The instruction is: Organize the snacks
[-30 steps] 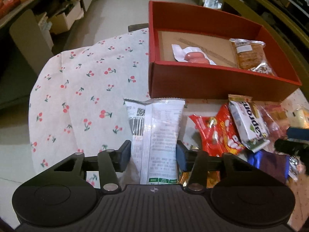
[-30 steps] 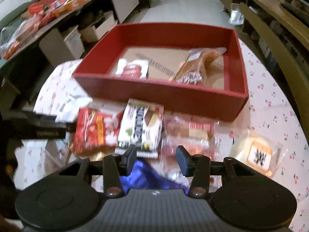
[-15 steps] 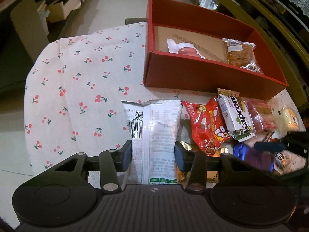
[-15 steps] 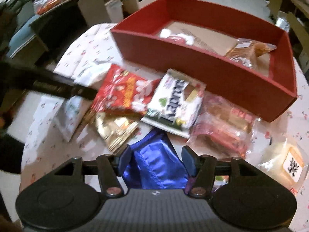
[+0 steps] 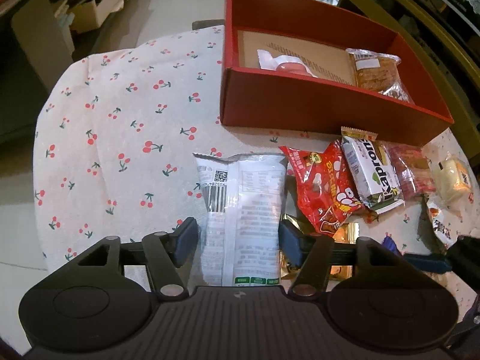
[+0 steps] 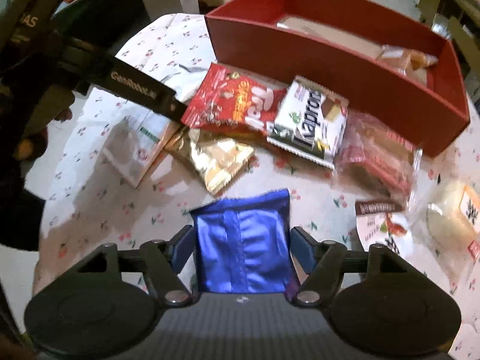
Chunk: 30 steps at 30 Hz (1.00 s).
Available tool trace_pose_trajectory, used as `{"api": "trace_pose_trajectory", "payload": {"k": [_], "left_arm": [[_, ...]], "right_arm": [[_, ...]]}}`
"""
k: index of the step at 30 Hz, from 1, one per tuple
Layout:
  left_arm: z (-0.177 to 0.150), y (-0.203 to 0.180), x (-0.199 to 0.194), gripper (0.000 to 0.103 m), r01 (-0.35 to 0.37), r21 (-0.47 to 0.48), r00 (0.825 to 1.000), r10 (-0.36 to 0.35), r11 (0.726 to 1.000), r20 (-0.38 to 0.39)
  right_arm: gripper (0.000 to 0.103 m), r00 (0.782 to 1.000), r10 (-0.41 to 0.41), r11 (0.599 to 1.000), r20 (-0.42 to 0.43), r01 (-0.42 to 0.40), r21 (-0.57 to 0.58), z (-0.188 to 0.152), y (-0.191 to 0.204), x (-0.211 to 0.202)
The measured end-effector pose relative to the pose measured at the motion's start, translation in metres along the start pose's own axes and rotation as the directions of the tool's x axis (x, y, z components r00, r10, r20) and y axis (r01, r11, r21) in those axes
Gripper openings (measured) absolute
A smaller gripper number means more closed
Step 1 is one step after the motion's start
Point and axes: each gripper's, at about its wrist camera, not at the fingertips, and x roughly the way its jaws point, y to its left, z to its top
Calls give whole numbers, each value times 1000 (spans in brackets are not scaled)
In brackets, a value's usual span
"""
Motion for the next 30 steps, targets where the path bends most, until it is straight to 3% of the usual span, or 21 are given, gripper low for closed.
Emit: {"api": "trace_pose_trajectory", "payload": {"k": [3,5,7,9,14,25,30], "left_arm": [[-1,-1,3,77,-15,6,1000,15,1000,-1],[-2,-3,4,78,-27,18,1000,27,999,4],[-3,-5,4,76,-42,29,999,42,999,4],[-4,-8,3,65,-52,34,999,52,998,4],[-9,-8,-4,55,-54,23,998,53,998,16],[-36,-5,-33,52,8,-24,999,-7,1000,33],[-51,-16,-41,52,39,0,999,-39,999,29]], "right_arm": [[82,997,-79,997,9,79,-23,1,11,8],[78,996,-87,996,22,87,-4,-2,13,7],[70,995,-91,996,33,91,7,-4,12,3],[68,995,-96,995,32,95,37,-7,7,0],[66,993,-110,990,32,107,88,-16,1,-10],[65,988,-100,978,120,75,195,-24,-9,-44],[65,989,-105,976,108,81,200,-25,-7,-42]]}}
